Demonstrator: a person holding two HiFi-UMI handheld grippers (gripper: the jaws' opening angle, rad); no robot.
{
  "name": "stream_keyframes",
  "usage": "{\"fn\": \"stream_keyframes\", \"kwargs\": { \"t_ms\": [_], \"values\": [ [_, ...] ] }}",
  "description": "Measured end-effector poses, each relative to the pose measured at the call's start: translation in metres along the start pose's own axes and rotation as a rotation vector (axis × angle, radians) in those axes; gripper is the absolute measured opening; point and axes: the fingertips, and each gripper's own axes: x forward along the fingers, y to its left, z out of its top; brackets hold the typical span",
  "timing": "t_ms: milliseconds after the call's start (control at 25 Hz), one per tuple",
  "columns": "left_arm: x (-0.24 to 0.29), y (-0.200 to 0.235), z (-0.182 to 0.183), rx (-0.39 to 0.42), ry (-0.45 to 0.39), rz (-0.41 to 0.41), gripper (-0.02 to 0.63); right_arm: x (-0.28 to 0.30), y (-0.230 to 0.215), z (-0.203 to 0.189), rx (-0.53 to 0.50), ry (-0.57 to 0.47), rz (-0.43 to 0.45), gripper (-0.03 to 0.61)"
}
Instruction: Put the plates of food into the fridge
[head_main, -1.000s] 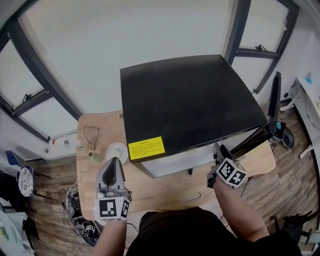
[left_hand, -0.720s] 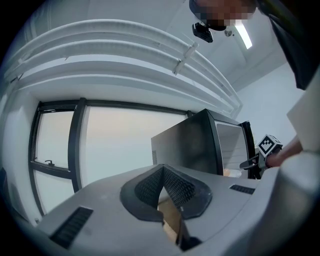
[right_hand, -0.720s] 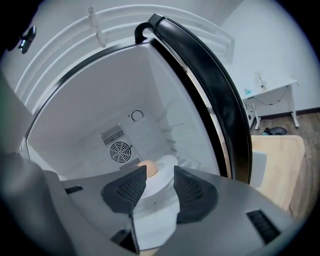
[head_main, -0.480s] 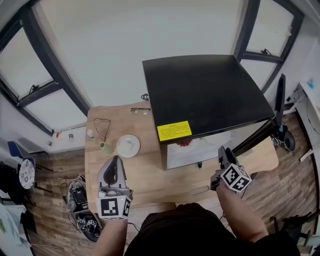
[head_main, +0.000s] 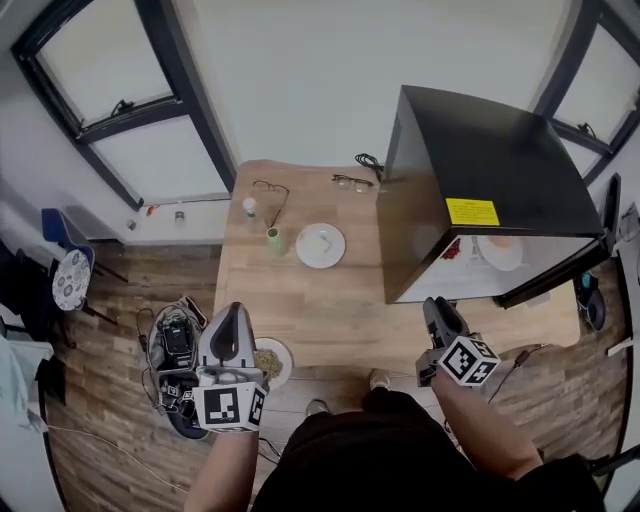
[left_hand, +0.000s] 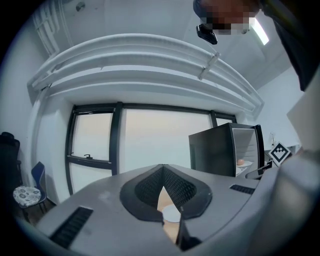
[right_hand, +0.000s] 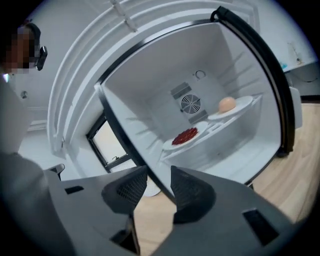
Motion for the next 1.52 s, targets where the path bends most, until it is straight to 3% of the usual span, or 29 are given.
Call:
{"fn": "stream_keyframes", "kwargs": {
  "t_ms": [120, 280, 480, 880, 1160, 1520],
  "values": [
    [-0.025, 0.027, -0.001, 0.001, -0.004, 0.028, 0.003, 0.013, 0.047, -0.039, -0.030, 0.069, 0.079, 0.150],
    [-0.060, 0.063, -0.015, 0.001, 0.020, 0.075, 0.003, 0.028, 0.104, -0.092, 0.008, 0.139, 0.185, 0.143],
    [-0.103, 0.086, -0.042, 0.032, 0.084, 0.094, 0.003, 0.039, 0.143, -0.143, 0.062, 0.212, 0.213, 0.138],
    [-0.167, 0.128, -0.073, 0.035, 0.171, 0.188, 0.003, 0.031, 0.169, -0.262, 0.138, 0.404, 0.264, 0.137],
    [-0.200, 0.144, -0.087, 0.052, 0.231, 0.212, 0.003, 0.021, 0.171, -0.349, 0.286, 0.564, 0.269, 0.138],
    [-0.225, 0.156, -0.091, 0.081, 0.276, 0.259, 0.003, 0.043, 0.181, -0.396, 0.409, 0.638, 0.290, 0.147]
  ]
}}
